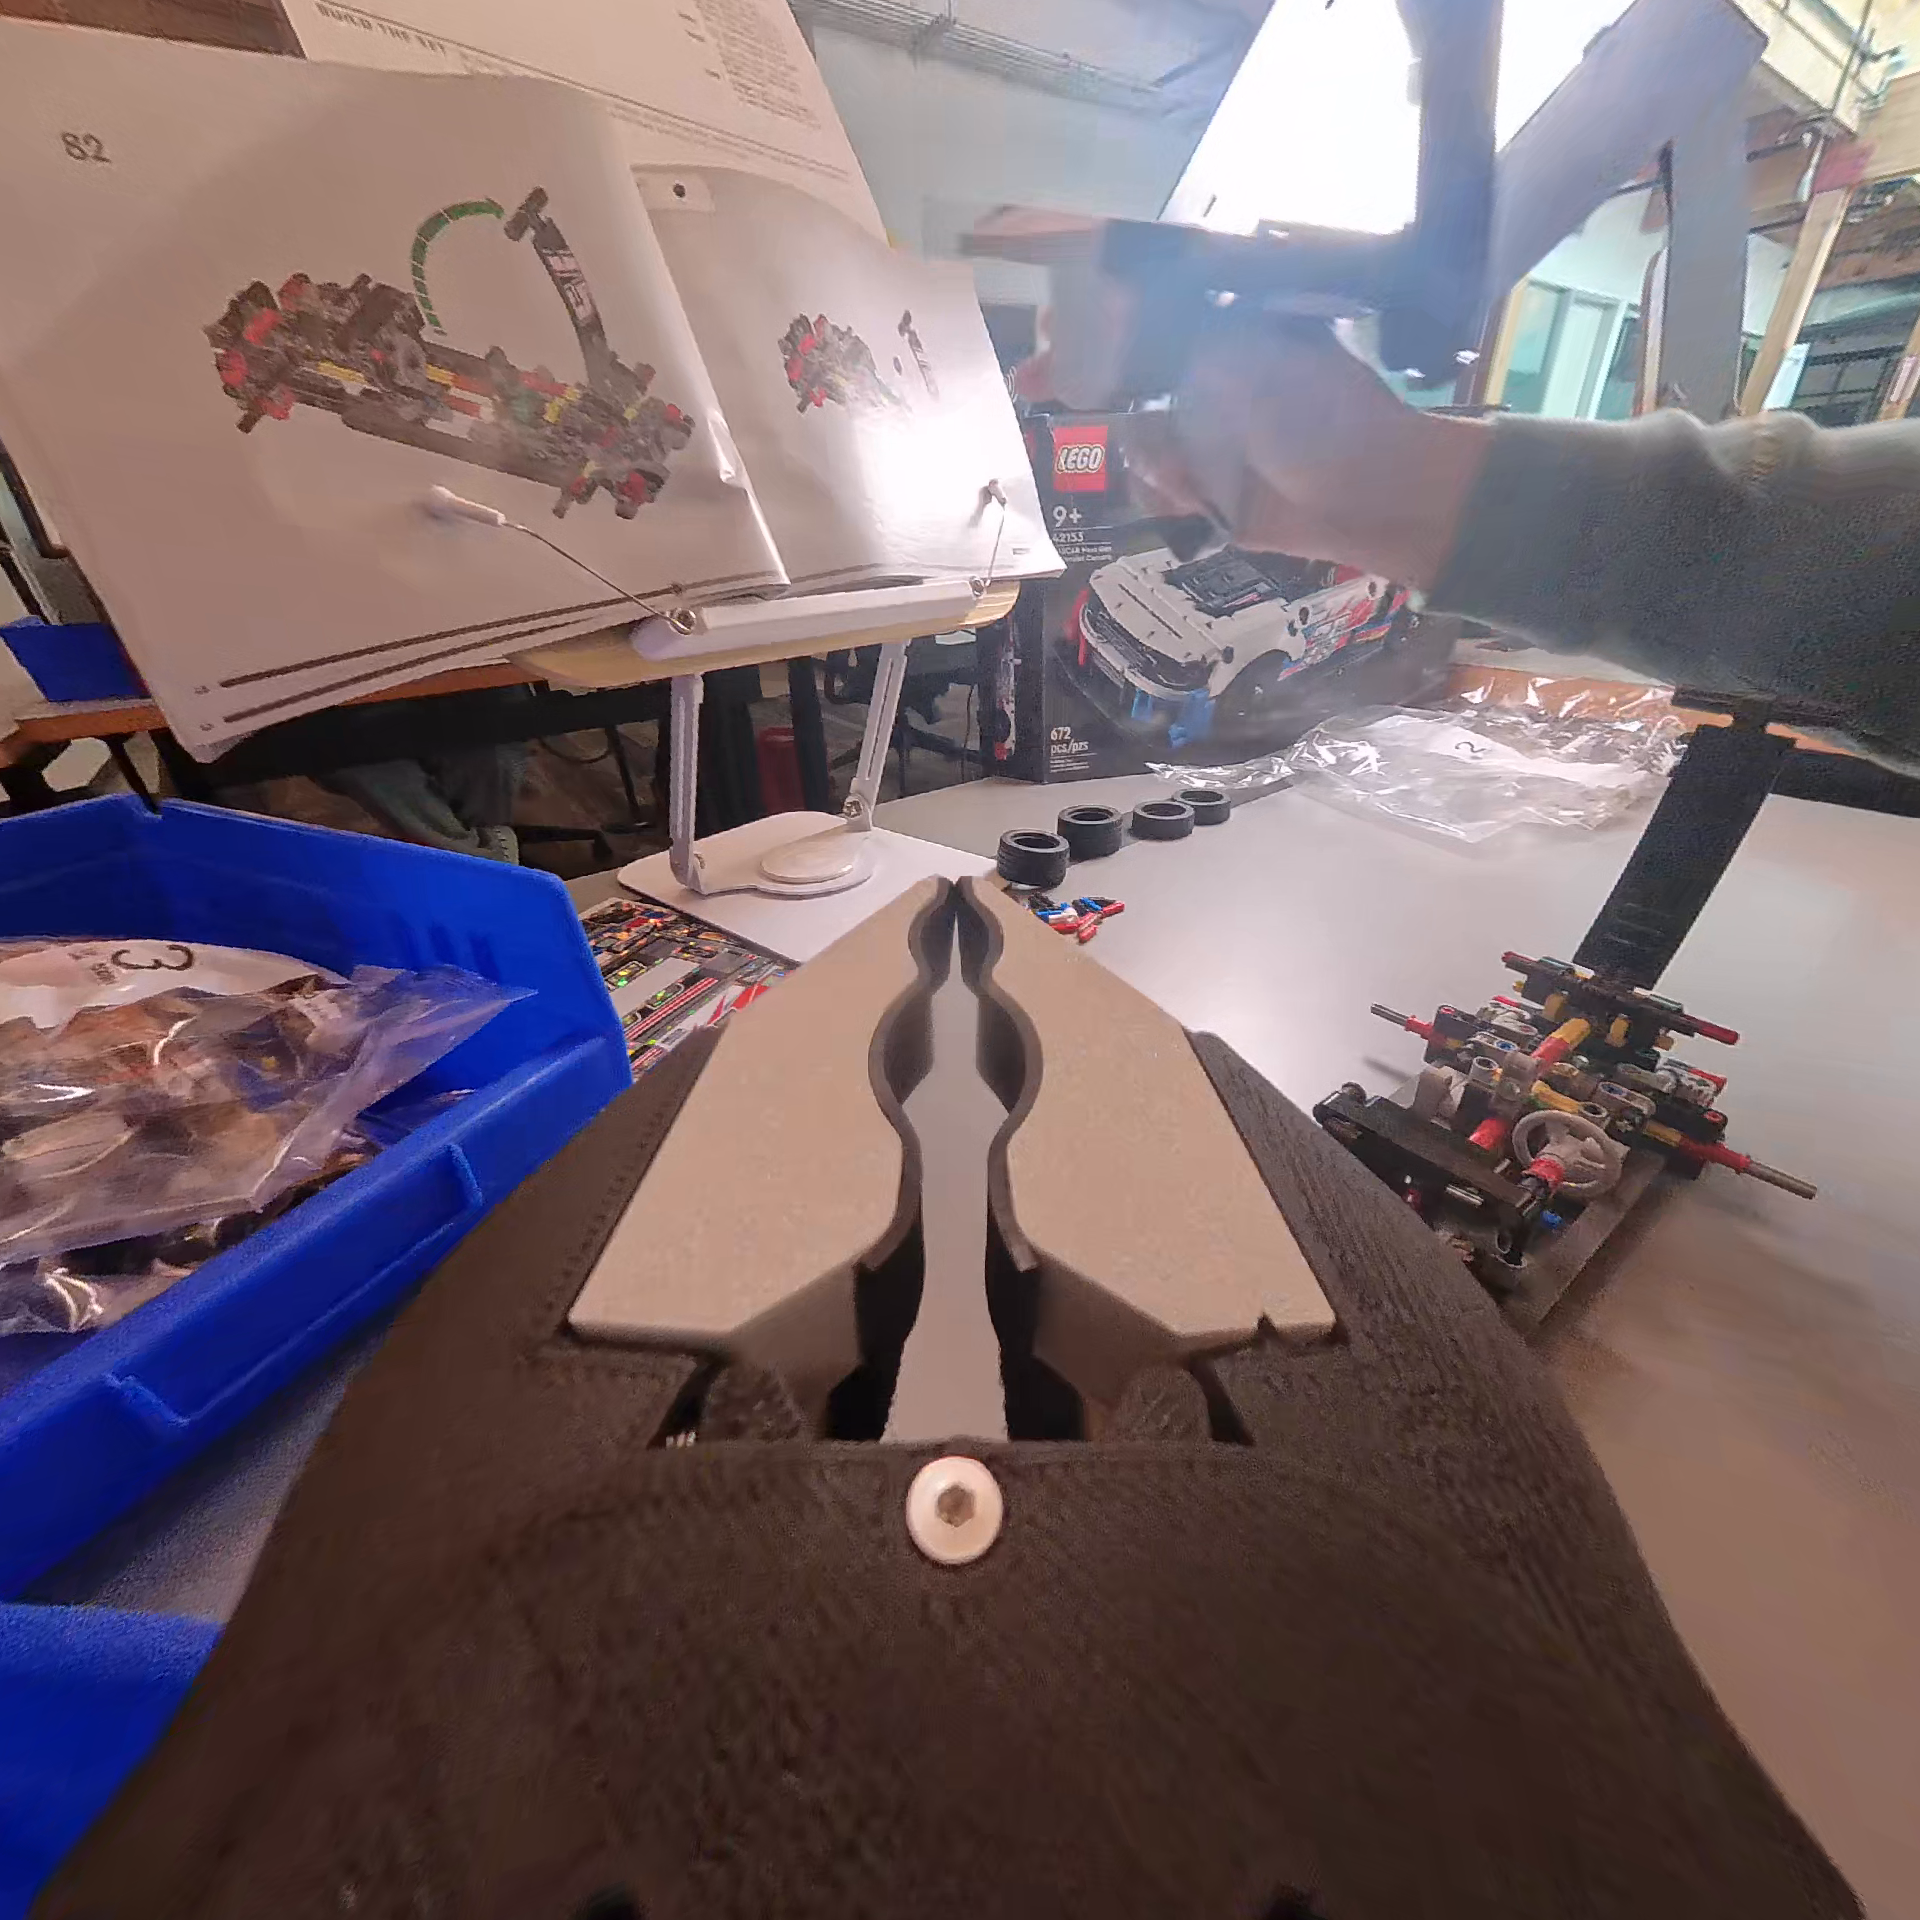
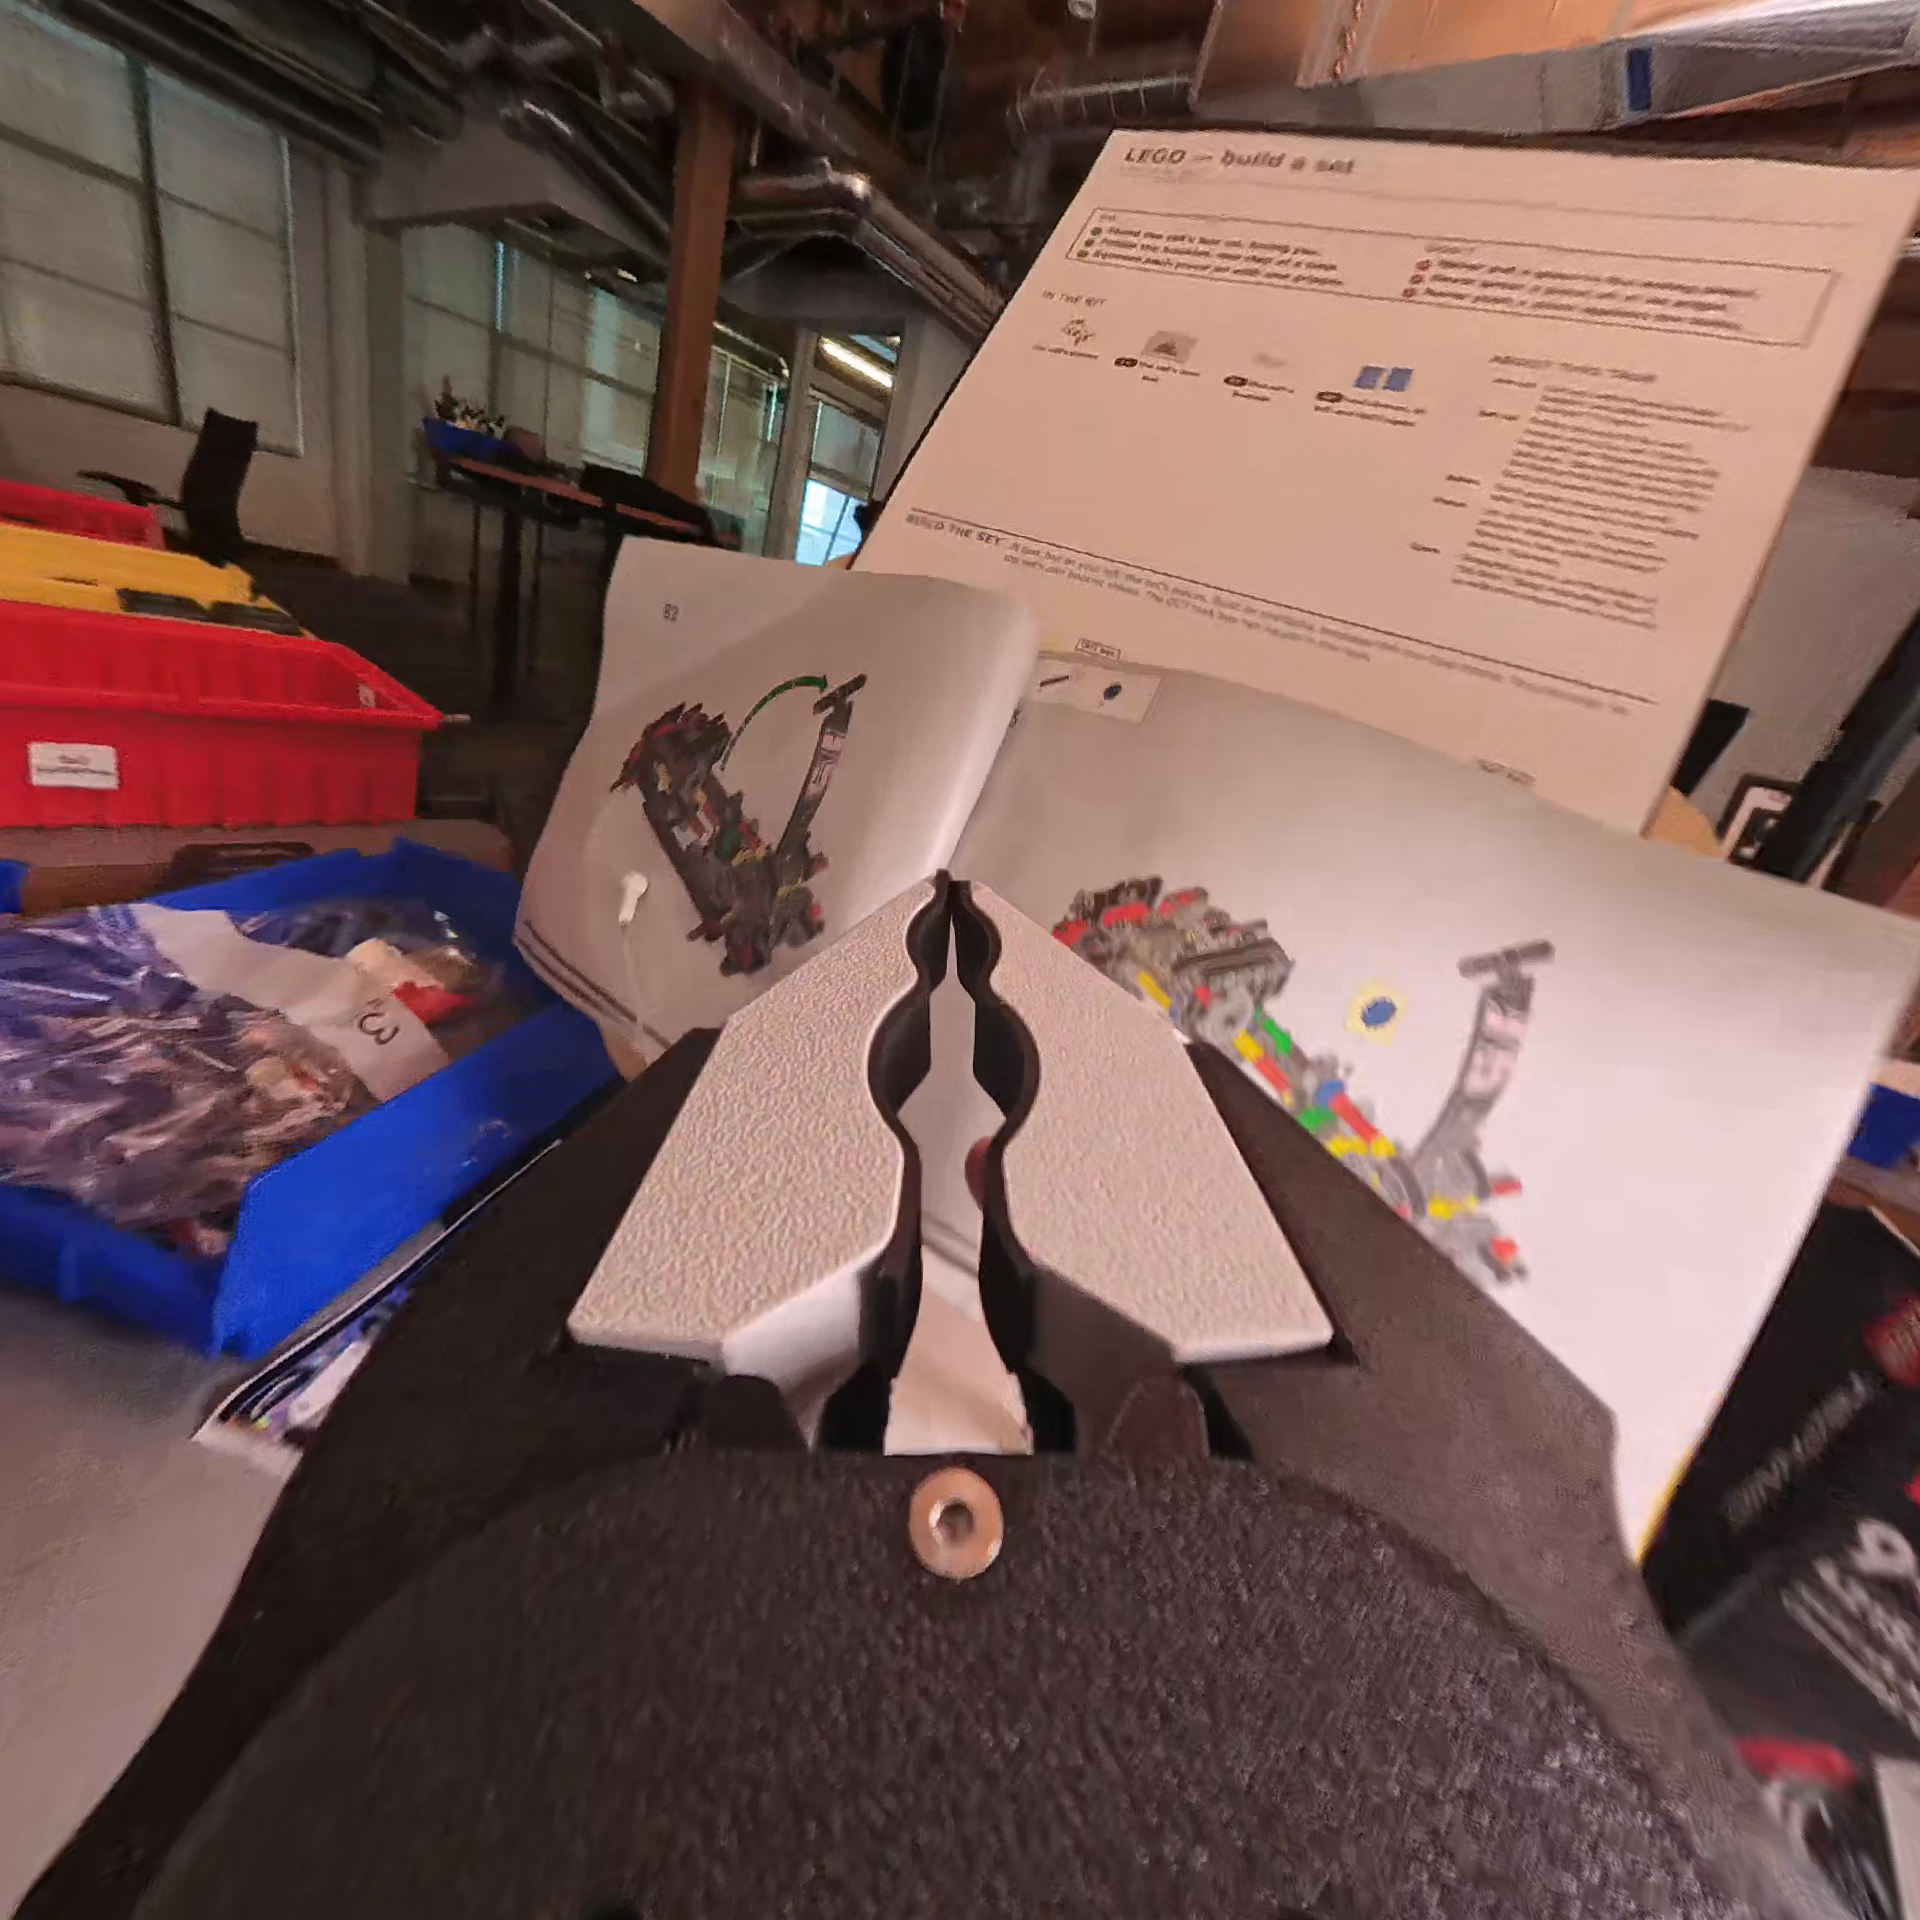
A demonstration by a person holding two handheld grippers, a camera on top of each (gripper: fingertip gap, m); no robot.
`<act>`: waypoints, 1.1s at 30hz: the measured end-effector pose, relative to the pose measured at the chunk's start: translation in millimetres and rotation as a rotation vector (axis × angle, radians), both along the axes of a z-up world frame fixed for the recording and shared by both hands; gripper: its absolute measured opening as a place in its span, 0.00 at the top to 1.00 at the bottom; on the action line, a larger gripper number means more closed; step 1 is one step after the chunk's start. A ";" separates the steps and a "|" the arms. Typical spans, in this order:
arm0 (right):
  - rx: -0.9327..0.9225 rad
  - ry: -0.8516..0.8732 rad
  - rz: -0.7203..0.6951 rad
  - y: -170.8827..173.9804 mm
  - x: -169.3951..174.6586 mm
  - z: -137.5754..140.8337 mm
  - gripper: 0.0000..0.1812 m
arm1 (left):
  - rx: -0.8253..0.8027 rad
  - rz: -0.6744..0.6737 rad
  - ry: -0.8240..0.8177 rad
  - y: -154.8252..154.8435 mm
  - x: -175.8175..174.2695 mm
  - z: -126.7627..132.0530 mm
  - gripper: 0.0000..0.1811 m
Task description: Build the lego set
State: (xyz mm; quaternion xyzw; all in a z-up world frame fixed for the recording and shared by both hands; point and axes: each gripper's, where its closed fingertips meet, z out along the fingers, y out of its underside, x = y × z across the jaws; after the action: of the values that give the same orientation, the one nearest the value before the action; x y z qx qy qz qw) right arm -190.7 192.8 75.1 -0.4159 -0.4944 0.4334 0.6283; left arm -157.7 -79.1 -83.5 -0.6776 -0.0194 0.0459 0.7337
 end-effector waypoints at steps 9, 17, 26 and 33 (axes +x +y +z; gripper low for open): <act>0.112 -0.158 -0.109 39.4 -113.4 28.0 1.00 | 0.020 -0.024 -0.046 -1.8 -3.3 4.7 1.00; 0.156 -0.209 -0.121 36.9 -127.0 24.5 1.00 | 0.030 -0.054 -0.067 -1.6 1.2 7.7 1.00; 0.154 -0.186 -0.163 54.3 -105.6 28.3 1.00 | 0.020 -0.046 -0.062 -0.8 0.7 5.5 1.00; 0.167 -0.175 -0.157 50.2 -102.2 31.9 1.00 | 0.011 -0.044 -0.064 0.3 -0.2 2.7 1.00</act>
State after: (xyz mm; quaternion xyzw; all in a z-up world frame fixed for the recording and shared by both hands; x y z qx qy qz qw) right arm -292.9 243.0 107.0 -0.4357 -0.5477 0.3024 0.6471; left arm -157.8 -78.8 -80.8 -0.6750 -0.0281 0.0082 0.7373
